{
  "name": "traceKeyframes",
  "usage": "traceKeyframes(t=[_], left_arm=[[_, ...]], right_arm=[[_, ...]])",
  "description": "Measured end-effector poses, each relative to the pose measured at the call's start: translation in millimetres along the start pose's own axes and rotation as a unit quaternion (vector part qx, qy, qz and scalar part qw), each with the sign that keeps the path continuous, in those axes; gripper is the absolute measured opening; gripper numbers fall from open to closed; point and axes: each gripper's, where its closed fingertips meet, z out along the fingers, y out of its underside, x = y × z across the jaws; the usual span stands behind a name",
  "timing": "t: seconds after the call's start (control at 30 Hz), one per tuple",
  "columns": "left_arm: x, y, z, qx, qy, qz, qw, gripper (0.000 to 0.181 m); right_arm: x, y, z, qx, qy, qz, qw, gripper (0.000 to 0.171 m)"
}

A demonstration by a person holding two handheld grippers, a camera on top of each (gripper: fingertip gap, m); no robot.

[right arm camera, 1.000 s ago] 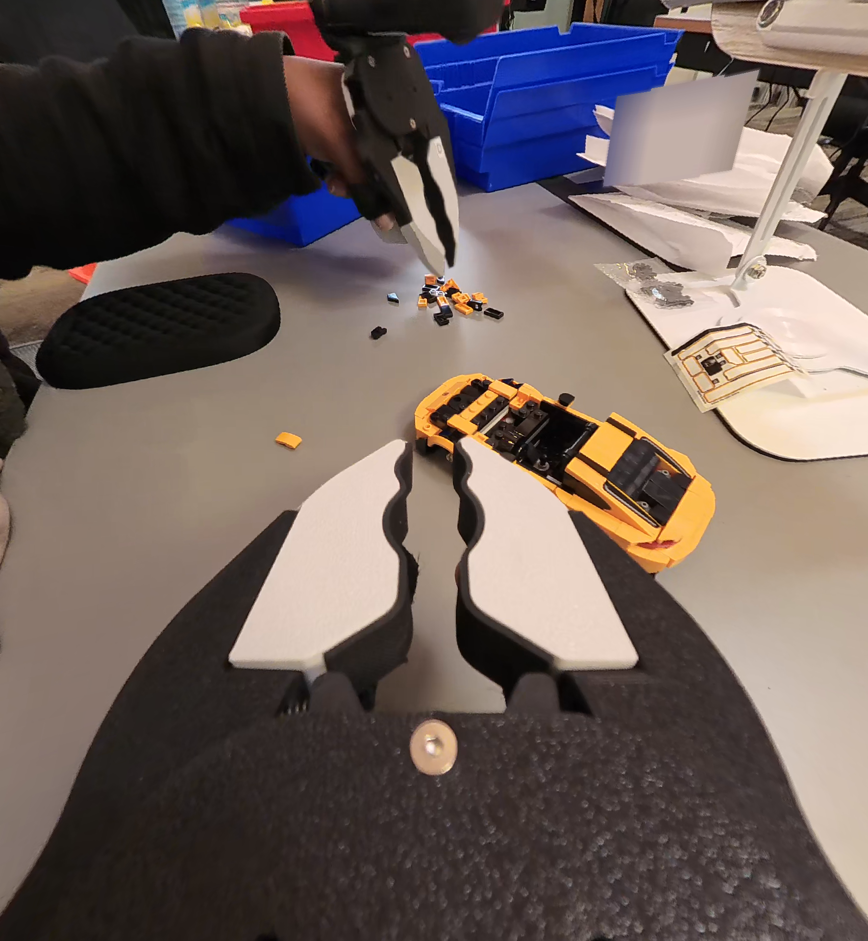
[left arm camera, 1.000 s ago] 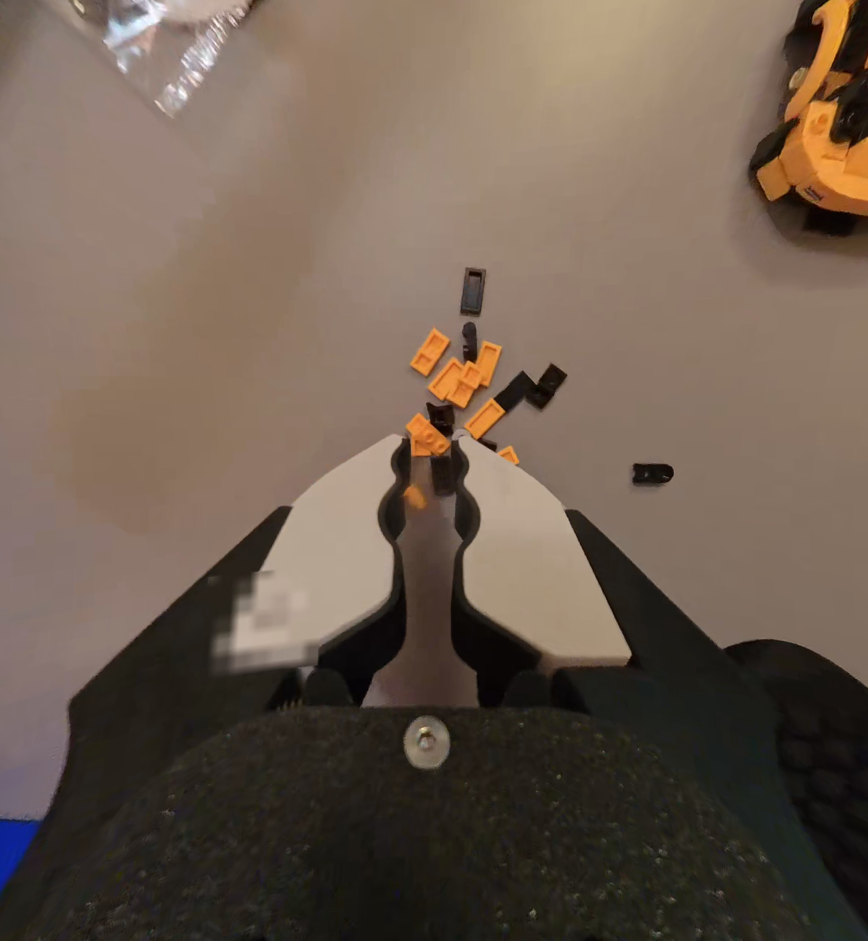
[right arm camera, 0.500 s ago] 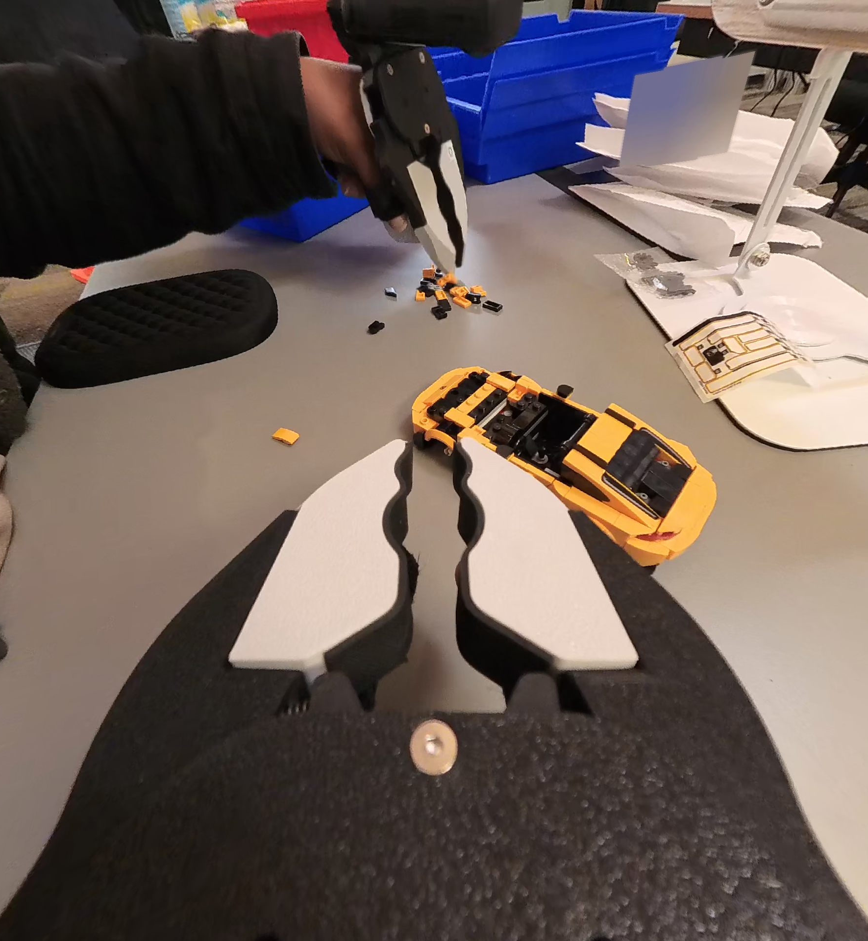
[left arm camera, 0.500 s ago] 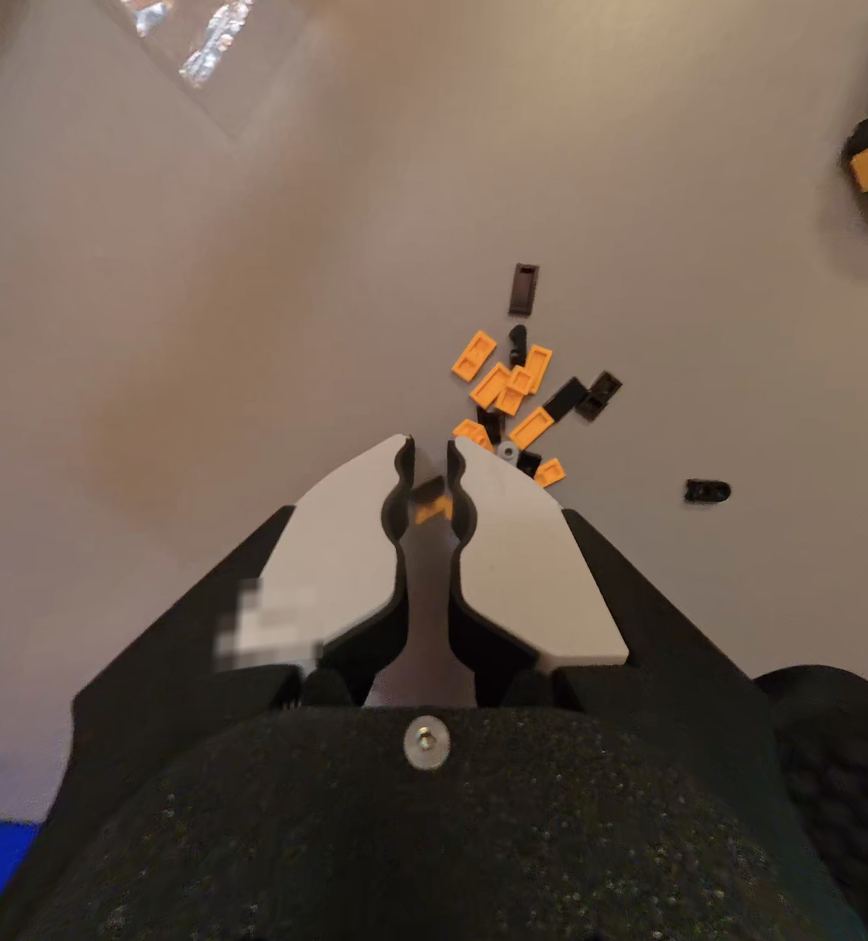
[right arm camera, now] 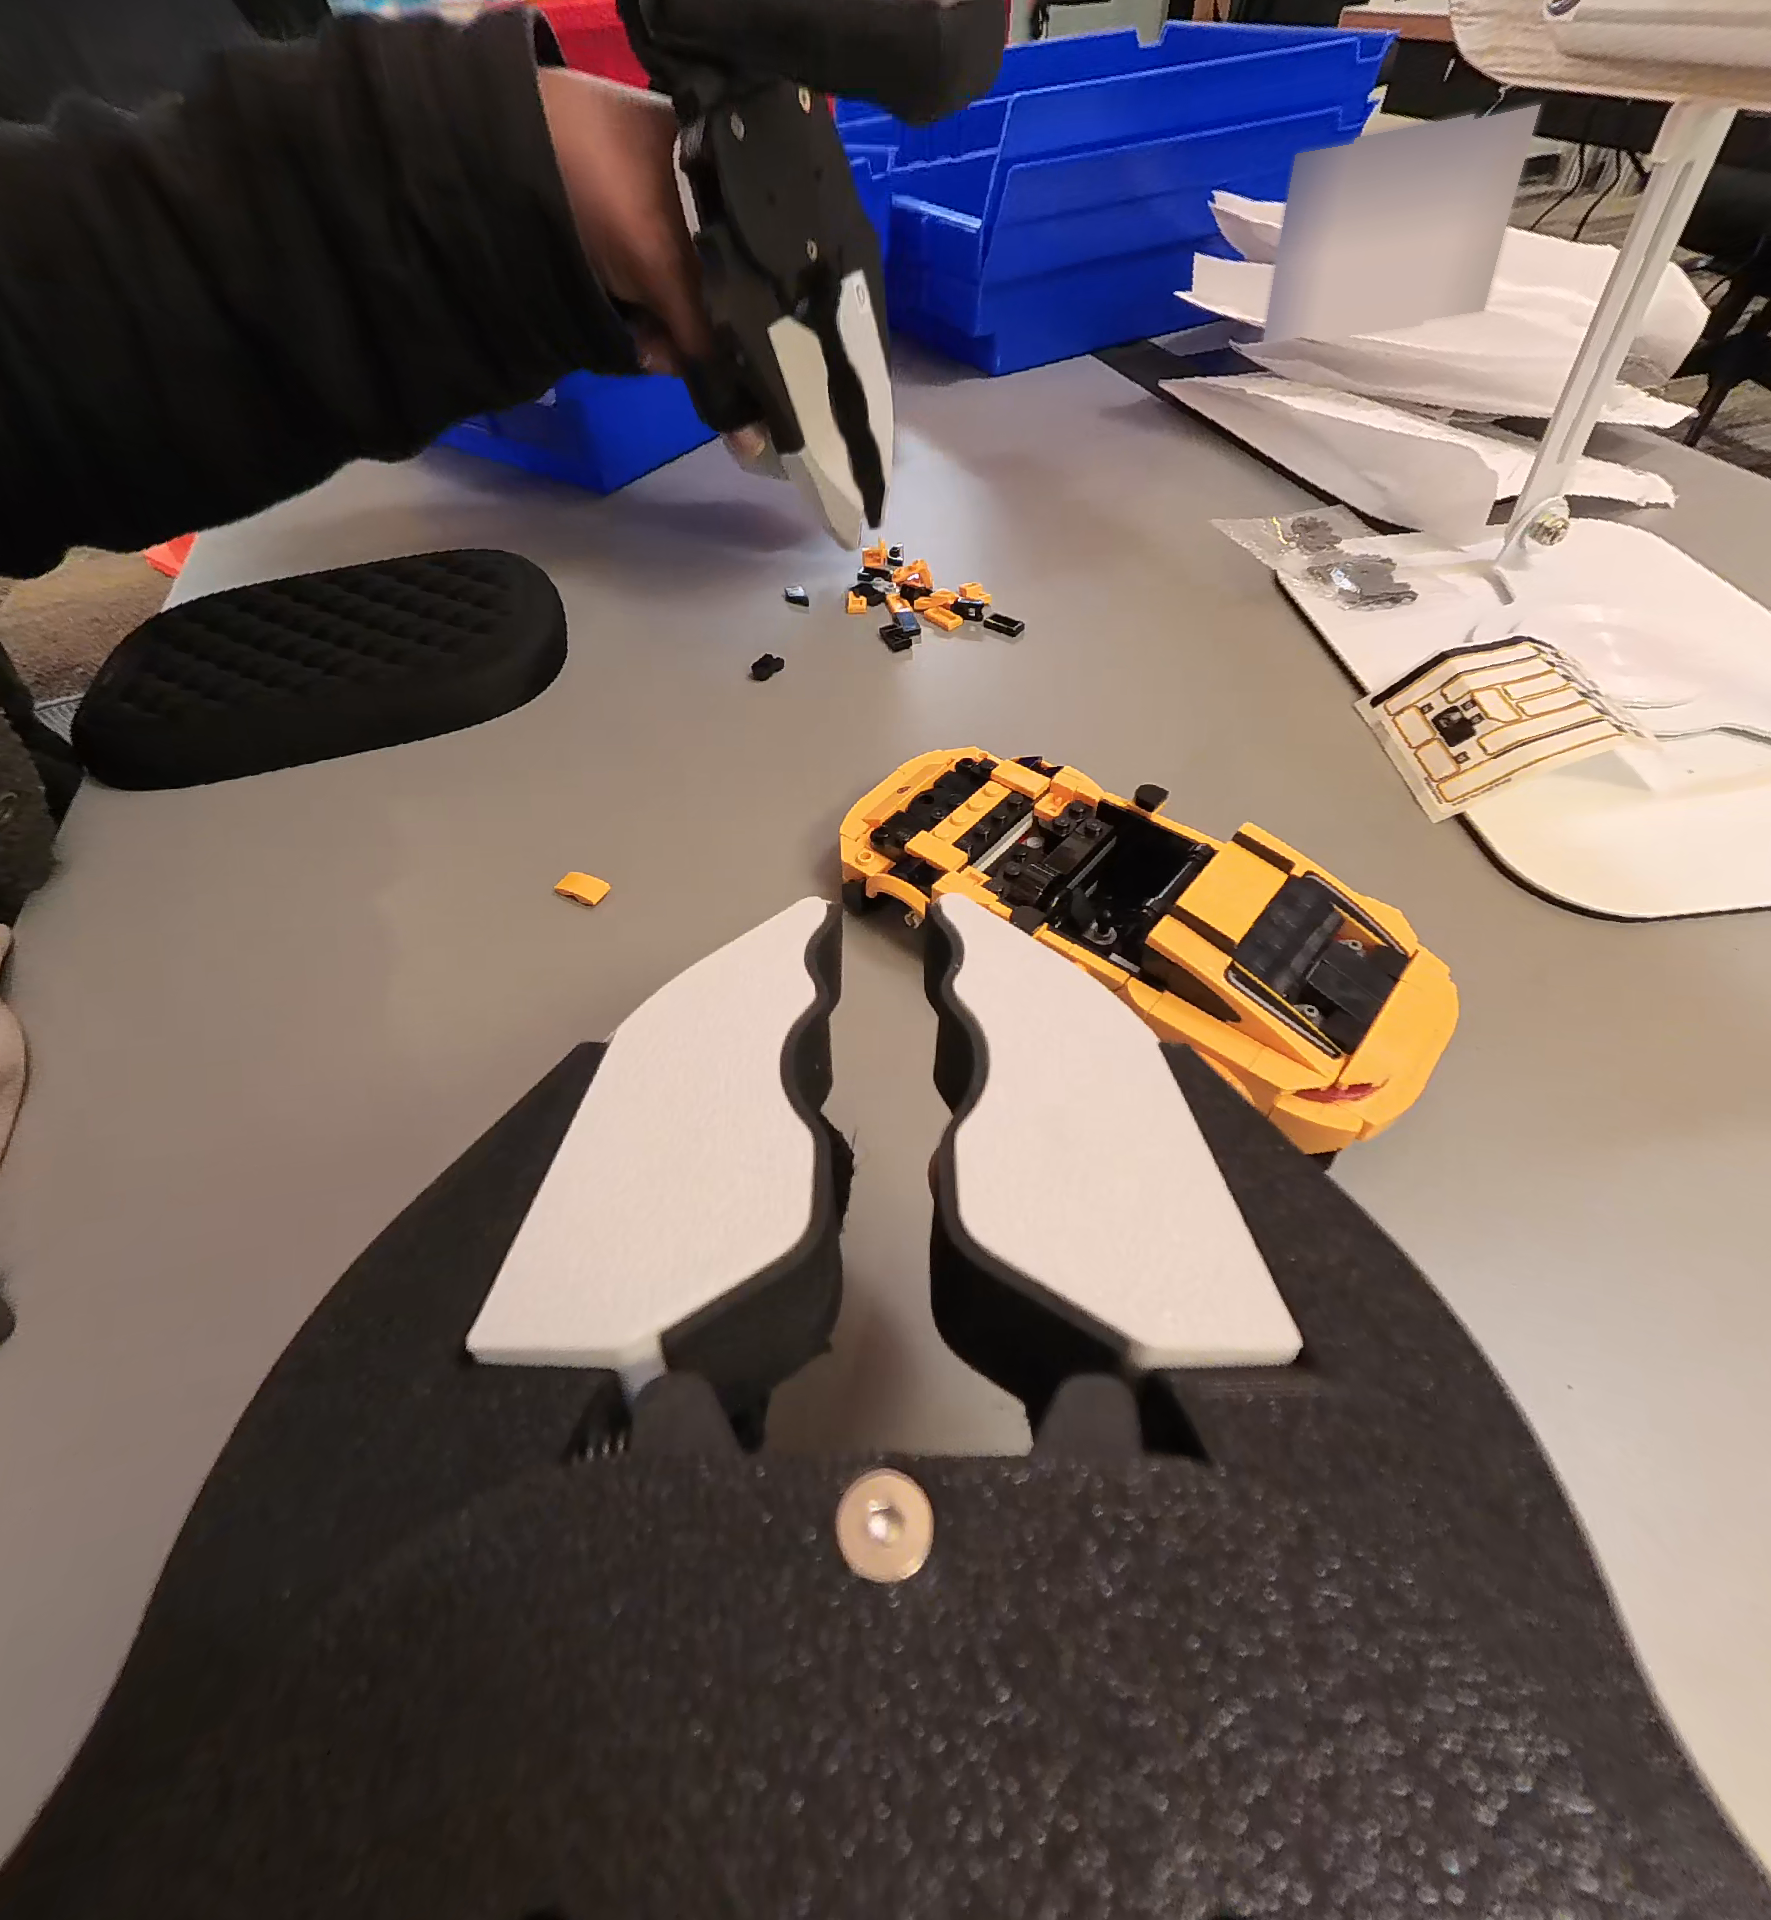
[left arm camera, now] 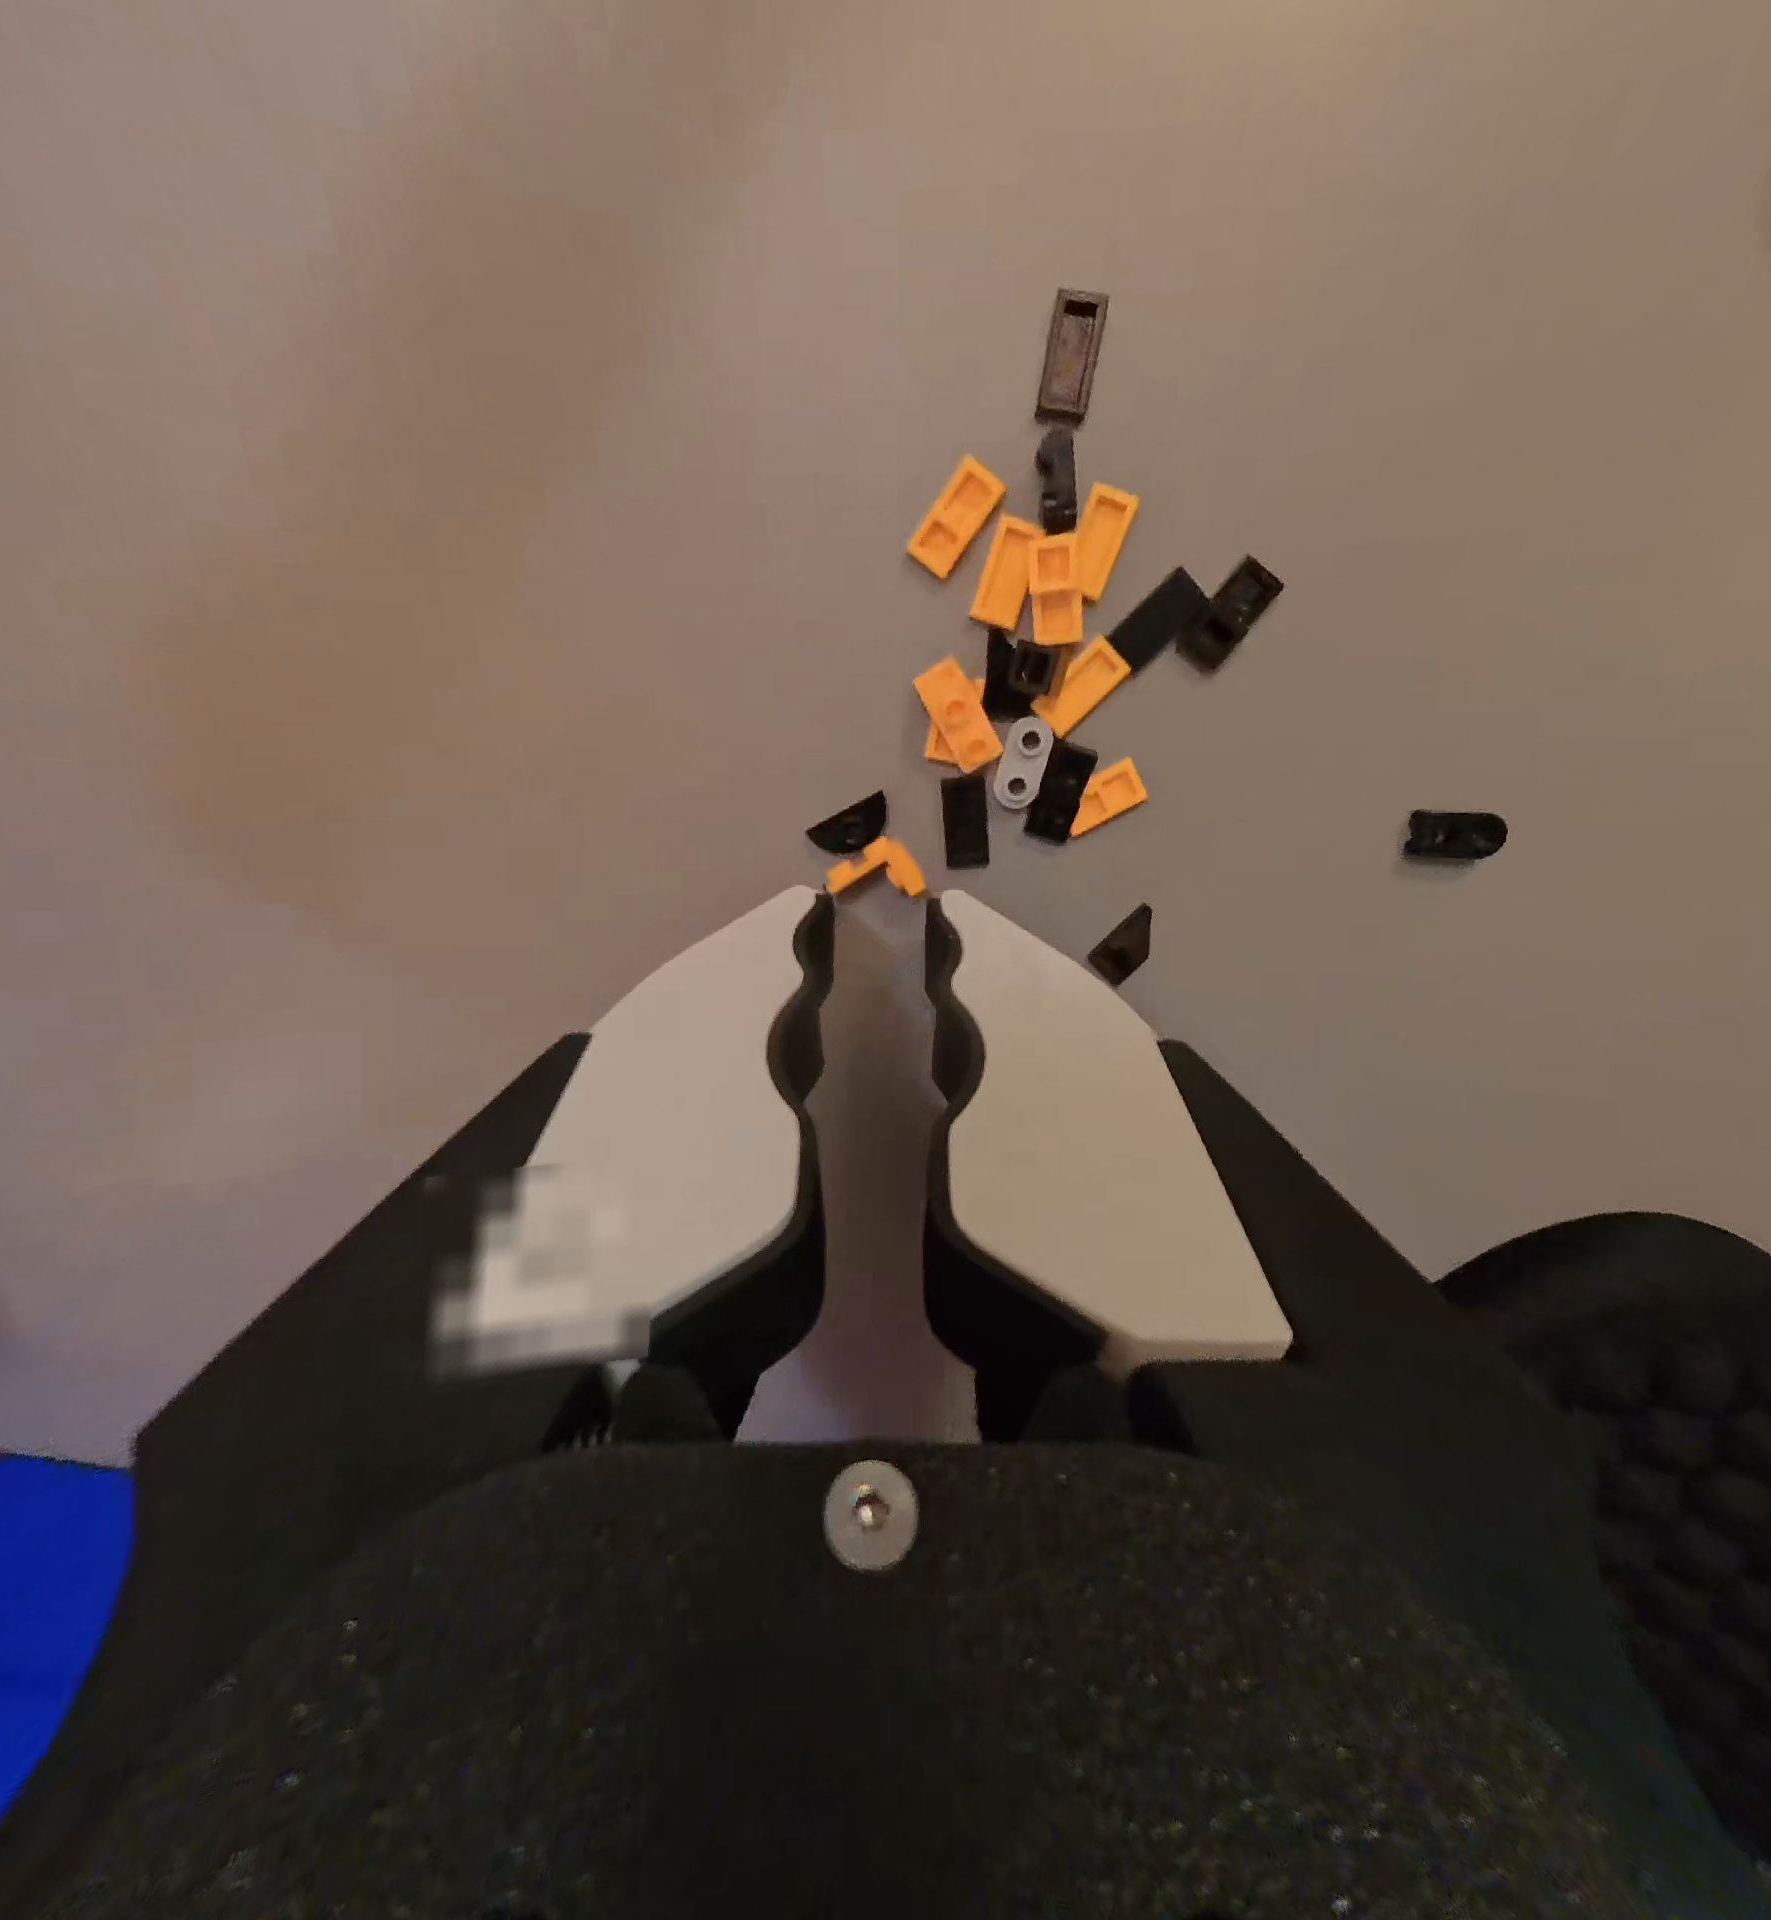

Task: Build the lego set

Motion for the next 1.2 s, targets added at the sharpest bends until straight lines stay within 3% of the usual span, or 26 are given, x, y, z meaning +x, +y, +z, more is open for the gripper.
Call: traceKeyframes(t=[0.2,0.5,0.8,0.93,1.0,1.1,1.2], left_arm=[[8,-16,3,0.040,0.006,0.023,0.999,0.025],[34,-52,5,0.089,0.028,0.111,0.989,0.019],[28,-51,18,0.051,0.051,0.078,0.994,0.008],[26,-52,12,0.074,0.056,0.064,0.994,0.008],[36,-57,0,0.117,0.100,0.039,0.987,0.008],[80,-65,-26,0.193,0.230,0.014,0.954,0.008],[119,-57,-30,0.198,0.285,0.021,0.938,0.008]], right_arm=[[0,0,0,-0.001,0.000,0.000,1.000,0.014],[0,1,0,-0.002,0.000,0.001,1.000,0.014],[1,1,0,-0.002,0.002,0.000,1.000,0.014],[1,1,-1,-0.002,0.001,0.000,1.000,0.014],[2,1,-1,-0.001,0.002,-0.001,1.000,0.014],[2,0,-1,-0.001,0.002,-0.002,1.000,0.014],[1,1,-1,-0.002,0.001,-0.004,1.000,0.014]])
